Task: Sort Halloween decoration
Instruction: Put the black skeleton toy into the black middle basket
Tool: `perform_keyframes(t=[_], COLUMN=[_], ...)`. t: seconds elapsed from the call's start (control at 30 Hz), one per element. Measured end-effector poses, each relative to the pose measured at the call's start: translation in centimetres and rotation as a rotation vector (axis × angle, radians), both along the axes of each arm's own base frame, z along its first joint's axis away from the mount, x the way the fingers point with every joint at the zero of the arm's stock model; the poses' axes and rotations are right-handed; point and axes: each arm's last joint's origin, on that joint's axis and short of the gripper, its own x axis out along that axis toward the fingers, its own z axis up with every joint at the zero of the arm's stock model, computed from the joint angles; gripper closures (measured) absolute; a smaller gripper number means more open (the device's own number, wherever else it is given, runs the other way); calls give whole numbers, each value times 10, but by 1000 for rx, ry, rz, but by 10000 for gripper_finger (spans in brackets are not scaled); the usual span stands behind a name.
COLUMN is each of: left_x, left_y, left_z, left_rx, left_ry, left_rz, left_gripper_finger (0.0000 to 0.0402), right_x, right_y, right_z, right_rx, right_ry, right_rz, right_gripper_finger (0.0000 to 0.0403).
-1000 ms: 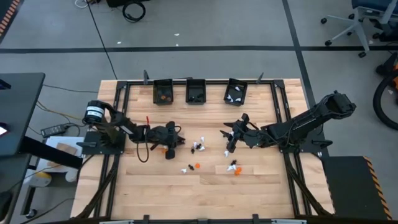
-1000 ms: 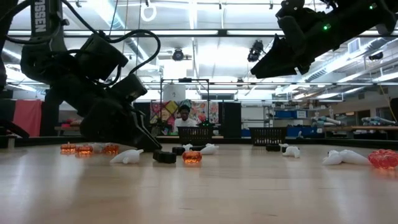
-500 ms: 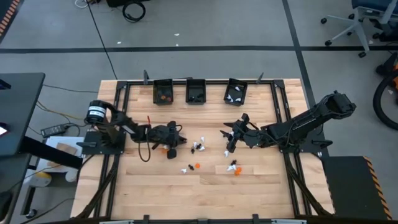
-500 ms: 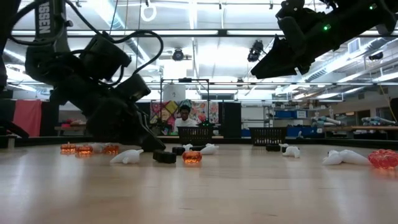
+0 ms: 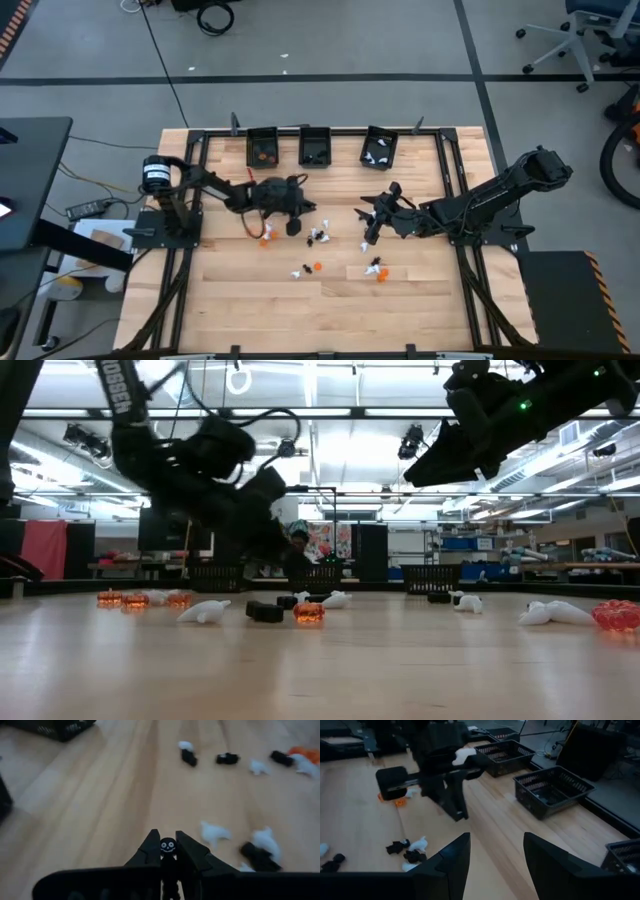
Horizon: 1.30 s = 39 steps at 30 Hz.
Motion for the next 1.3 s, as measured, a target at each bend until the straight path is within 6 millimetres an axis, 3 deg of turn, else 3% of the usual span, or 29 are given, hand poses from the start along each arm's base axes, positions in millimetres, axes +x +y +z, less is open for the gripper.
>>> perform_keyframes(t=[0.23,0.47,0.7,0.87,1.03,1.3], left_x=[19,27,29,38,55,60], left_y=[38,81,111,138,157,159], left_z=[23,49,70,58,36,38], left_rx=[3,-29,-30,-65,-115,-100], left_ry=[43,16,-44,-1,171,226], left_rz=[38,137,218,282,354,396], left_gripper_finger=[377,377,377,377,377,374], right_x=[-1,-2,-2,-2,-1,-1], right_y=[-1,-1,-1,-1,-1,-1], right_z=[-2,-3,-3,-3,-2,-2], right_rx=[0,-1,-6,-6,-9,-19], right_ry=[25,32,37,32,24,33], right_rz=[-9,-10,-8,-7,-4,-1], right_gripper_finger=[214,214,214,214,214,214])
